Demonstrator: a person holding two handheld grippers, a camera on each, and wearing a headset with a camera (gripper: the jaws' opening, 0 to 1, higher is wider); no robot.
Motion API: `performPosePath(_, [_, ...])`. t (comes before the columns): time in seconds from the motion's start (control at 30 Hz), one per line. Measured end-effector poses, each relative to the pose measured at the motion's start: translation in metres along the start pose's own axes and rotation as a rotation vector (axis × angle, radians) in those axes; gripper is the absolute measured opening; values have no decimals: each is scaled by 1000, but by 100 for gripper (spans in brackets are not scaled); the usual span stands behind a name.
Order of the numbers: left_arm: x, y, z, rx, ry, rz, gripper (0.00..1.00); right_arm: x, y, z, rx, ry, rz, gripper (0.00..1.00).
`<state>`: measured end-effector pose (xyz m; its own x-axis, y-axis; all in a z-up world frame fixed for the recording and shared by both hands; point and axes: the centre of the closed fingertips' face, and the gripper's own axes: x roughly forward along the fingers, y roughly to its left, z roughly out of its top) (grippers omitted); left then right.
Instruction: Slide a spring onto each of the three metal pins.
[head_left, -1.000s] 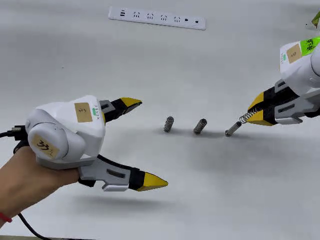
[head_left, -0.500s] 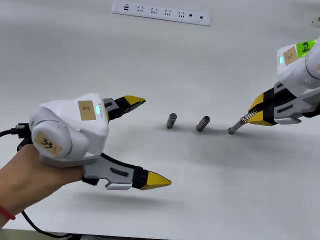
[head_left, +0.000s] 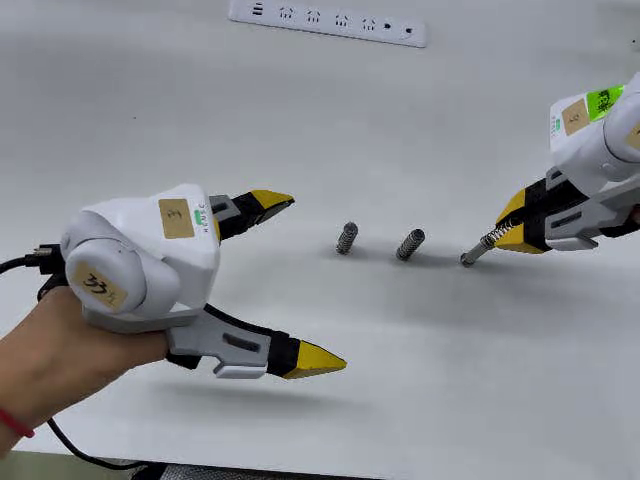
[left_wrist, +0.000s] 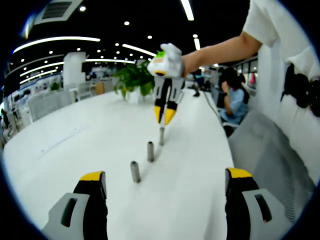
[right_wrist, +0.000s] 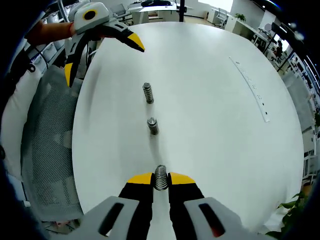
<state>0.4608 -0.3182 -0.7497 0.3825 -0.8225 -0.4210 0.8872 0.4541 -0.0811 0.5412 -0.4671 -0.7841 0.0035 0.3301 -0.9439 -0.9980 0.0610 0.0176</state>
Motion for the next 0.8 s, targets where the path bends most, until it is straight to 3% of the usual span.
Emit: performPosePath(0.8, [1, 1, -2, -12, 1, 0, 99, 28, -1, -7, -26, 24, 4, 13])
